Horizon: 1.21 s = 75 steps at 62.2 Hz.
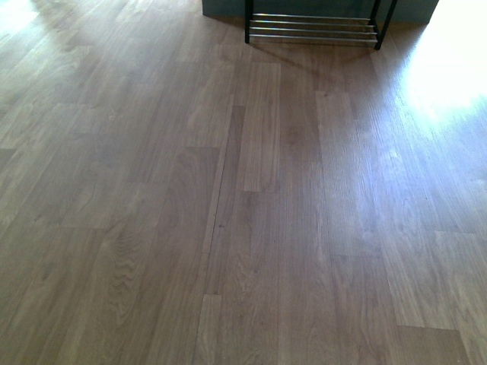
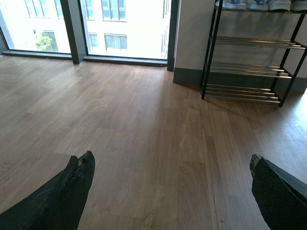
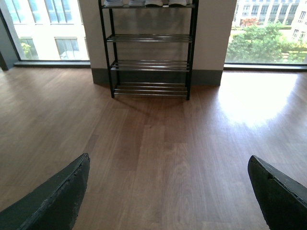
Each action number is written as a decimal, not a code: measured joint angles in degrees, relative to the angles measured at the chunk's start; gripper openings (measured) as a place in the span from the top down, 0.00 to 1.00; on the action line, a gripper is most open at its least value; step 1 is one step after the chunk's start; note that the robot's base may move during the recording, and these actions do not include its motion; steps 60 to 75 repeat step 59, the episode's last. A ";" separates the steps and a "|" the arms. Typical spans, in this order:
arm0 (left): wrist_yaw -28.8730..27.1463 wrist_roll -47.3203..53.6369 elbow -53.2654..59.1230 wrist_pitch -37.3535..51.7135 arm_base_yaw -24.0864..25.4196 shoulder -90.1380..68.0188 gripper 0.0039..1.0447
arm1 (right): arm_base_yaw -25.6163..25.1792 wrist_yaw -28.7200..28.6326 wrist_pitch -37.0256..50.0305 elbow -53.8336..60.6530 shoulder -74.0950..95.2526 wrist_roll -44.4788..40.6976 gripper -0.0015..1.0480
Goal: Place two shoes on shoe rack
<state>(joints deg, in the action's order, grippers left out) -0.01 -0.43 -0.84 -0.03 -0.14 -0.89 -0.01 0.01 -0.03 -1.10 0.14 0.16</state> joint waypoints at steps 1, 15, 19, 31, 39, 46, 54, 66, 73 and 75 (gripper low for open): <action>0.00 0.00 0.00 0.00 0.00 0.00 0.09 | 0.00 0.00 0.00 0.00 0.00 0.00 0.09; 0.00 0.00 0.00 0.02 0.00 0.00 0.09 | 0.00 0.00 0.00 0.00 0.00 0.00 0.09; 0.00 0.00 0.00 0.02 0.00 0.00 0.09 | 0.00 0.00 0.00 0.00 0.00 0.00 0.09; 0.00 0.00 0.00 0.00 0.00 0.00 0.09 | 0.00 0.00 0.00 0.00 0.00 0.00 0.09; 0.00 0.00 0.00 0.00 0.00 0.00 0.09 | 0.00 0.00 0.00 0.00 0.00 0.00 0.09; 0.00 0.00 0.00 0.02 0.00 0.00 0.09 | 0.00 0.00 0.00 0.00 0.00 0.00 0.09; 0.00 0.00 0.00 0.00 0.00 0.00 0.09 | 0.00 0.00 0.00 0.00 0.00 0.00 0.09; 0.00 0.00 0.00 0.02 0.00 0.00 0.09 | 0.00 0.00 0.00 0.00 0.00 0.00 0.09; 0.00 0.00 0.00 0.02 0.00 0.00 0.09 | 0.00 0.00 0.00 0.00 0.00 0.00 0.09; 0.00 0.00 0.00 0.02 0.00 0.00 0.09 | 0.00 0.00 0.00 0.00 0.00 0.00 0.09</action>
